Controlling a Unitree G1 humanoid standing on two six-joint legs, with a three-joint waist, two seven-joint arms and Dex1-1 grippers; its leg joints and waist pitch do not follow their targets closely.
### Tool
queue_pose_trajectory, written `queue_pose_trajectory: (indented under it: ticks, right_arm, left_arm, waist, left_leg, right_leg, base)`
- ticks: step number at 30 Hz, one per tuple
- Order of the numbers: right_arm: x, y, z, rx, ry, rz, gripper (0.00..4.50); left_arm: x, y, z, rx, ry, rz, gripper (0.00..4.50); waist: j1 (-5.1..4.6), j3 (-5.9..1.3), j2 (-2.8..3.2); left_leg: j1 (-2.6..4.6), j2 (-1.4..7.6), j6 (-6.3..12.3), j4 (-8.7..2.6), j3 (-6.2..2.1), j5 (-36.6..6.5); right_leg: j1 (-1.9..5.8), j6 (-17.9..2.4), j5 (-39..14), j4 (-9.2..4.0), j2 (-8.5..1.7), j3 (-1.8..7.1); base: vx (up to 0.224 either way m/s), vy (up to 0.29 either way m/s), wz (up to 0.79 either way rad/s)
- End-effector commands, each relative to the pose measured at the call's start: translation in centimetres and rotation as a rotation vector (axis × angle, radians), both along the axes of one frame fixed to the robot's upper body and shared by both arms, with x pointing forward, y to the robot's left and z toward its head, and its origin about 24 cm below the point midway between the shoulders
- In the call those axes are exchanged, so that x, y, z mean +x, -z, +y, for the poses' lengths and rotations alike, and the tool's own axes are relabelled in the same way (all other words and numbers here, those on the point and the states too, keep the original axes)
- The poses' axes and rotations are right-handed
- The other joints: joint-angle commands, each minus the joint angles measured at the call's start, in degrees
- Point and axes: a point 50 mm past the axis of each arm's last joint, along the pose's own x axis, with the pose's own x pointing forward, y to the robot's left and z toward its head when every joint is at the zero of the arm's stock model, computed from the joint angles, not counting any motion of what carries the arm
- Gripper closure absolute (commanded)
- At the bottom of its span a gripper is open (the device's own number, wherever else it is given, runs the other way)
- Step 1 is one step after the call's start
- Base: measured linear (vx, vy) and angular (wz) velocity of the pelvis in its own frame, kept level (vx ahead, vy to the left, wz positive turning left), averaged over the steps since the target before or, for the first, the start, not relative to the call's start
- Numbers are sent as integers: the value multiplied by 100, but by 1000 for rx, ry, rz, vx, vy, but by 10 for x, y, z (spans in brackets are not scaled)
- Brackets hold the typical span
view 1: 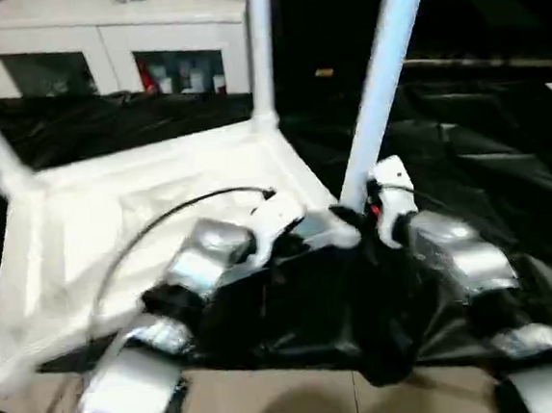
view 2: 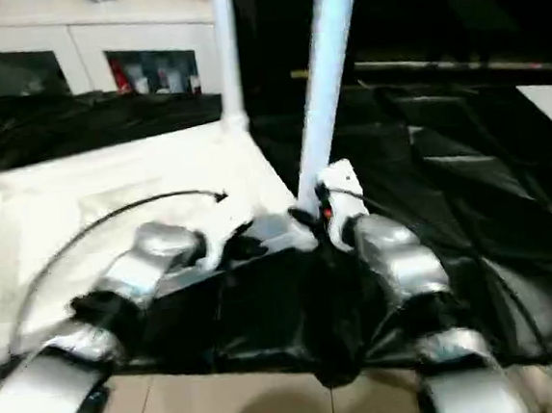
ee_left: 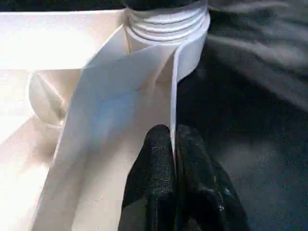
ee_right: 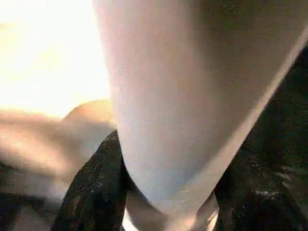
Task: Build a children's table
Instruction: Rotate leg to tighten
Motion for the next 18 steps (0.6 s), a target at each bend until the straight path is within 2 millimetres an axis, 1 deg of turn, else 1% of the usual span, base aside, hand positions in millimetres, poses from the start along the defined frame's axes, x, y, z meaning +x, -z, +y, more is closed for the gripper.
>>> queue_pose_trajectory:
  ticks: [1, 2, 3, 4, 5, 6, 7, 8, 9, 10, 11, 12, 13, 14, 15, 16, 17, 18]
  right_arm:
    - [-8, 34, 3, 27, 179, 174, 248]
    - [-5, 33, 7, 23, 207, 177, 248]
    - [-4, 33, 9, 6, 213, 170, 248]
    - [-3, 32, 10, -12, 218, 162, 248]
    - [-1, 30, 13, -14, 212, 154, 248]
    - [0, 29, 15, -18, 207, 149, 248]
    - [1, 28, 16, -17, 203, 147, 248]
    - [2, 26, 17, -4, 203, 138, 248]
    - [3, 25, 18, 0, 203, 131, 248]
    - [5, 23, 18, 3, 196, 118, 248]
    - [6, 22, 19, 9, 195, 108, 248]
    - [7, 19, 19, 28, 195, 90, 193]
    - [9, 16, 18, 32, 186, 66, 193]
    - [11, 11, 18, 33, 175, 33, 180]
    - [12, 9, 17, 33, 167, 18, 180]
    - [14, 3, 16, 35, 149, -21, 174]
    - [15, 0, 14, 39, 144, -39, 145]
    - [16, -3, 12, 44, 133, -56, 145]
  left_arm:
    - [10, -10, -12, 3, -125, -65, 450]
    - [10, -10, -16, 15, -127, -78, 450]
    - [10, -10, -18, 24, -122, -86, 450]
    - [10, -10, -20, 32, -118, -93, 450]
    - [10, -10, -21, 37, -110, -100, 450]
    - [10, -9, -22, 40, -106, -101, 450]
    - [10, -9, -22, 41, -104, -101, 450]
    - [10, -9, -21, 43, -101, -102, 450]
    - [10, -8, -20, 50, -99, -105, 450]
    - [11, -8, -18, 60, -96, -112, 450]
    - [11, -8, -17, 64, -95, -117, 450]
    - [12, -8, -16, 63, -90, -122, 450]
    - [12, -8, -15, 63, -87, -123, 450]
    - [13, -8, -14, 66, -79, -130, 450]
    - [13, -9, -13, 68, -72, -136, 450]
    - [13, -9, -11, 73, -55, -144, 450]
    - [13, -9, -10, 76, -47, -144, 450]
    - [13, -10, -9, 74, -26, -145, 450]
  waist:
    - [-110, -294, 70]
    - [-169, -276, 111]
    - [-167, -250, 177]
    - [-134, -251, 217]
    - [-75, -223, 194]
    - [-128, -189, -1]
    - [-146, -146, -56]
    - [-275, -117, -69]
    - [-326, -141, -2]
    - [-351, -199, 186]
    - [-3, -207, 318]
    - [-243, -341, 67]
    - [-73, -233, 1]
    - [10, -313, -45]
    - [62, -369, -54]
    - [135, -426, -19]
    - [136, -515, -8]
    - [155, -534, 50]
  left_leg:
    - [231, 54, -132, -459, -130, -3353]
    - [223, 114, -119, -530, -177, -3724]
    - [136, 253, -143, -723, -238, -4253]
    - [90, 330, -179, -843, -254, -4509]
    - [114, 387, -214, -996, -180, -4866]
    - [360, 115, -190, -713, -56, -4675]
    - [614, -83, -159, -382, 1, -4329]
    - [888, -308, -33, 321, 111, -3354]
    - [735, -280, 32, 316, 98, -3069]
    - [28, 124, 70, -209, -151, -3276]
    - [-210, 390, -78, -829, -264, -4398]
    - [458, 183, 120, -611, -231, -4200]
    - [310, 11, -135, -474, -288, -3912]
    - [32, -63, -251, -333, -179, -2620]
    - [-68, -32, -184, -351, -201, -2004]
    - [-45, 5, -54, -377, -153, -1141]
    - [-62, 10, 165, -299, -113, -176]
    - [-124, -13, 416, -268, -96, 366]
  right_leg:
    - [130, -205, -3773, -632, -165, -140]
    - [209, -179, -3507, -631, -143, -242]
    - [353, -240, -2925, -397, -126, -215]
    - [434, -334, -2509, -190, -112, -142]
    - [397, -530, -1924, 77, -80, -24]
    - [96, -468, -3011, -405, -106, -36]
    - [-167, -186, -4211, -836, -121, -269]
    - [-398, 399, -5532, -1367, -226, -747]
    - [-211, 612, -5509, -1370, -275, -907]
    - [656, 871, -4259, -674, -289, -952]
    - [745, -15, -1306, 499, -190, -227]
    - [262, -308, -947, 243, -235, 40]
    - [219, -393, -2625, -88, -436, 79]
    - [363, -272, -4162, -306, -609, 164]
    - [431, -292, -3952, -269, -616, 207]
    - [375, -495, -2897, -212, -509, 206]
    - [405, -924, -1020, 25, -416, 205]
    - [410, -1269, 343, 153, -338, 181]
  base:
    - [-32, 63, -10]
    - [-32, 63, -10]
    - [-32, 55, -9]
    - [0, 0, 0]
    - [0, 0, 0]
    - [0, 0, 0]
    - [0, 0, 0]
    - [0, 0, 0]
    - [91, 46, -34]
    - [179, 79, -22]
    - [179, 79, -22]
    - [140, -21, -2]
    - [59, -51, -18]
    - [59, -51, -18]
    - [0, 0, 0]
    - [0, 0, 0]
    - [0, 0, 0]
    - [0, 0, 0]
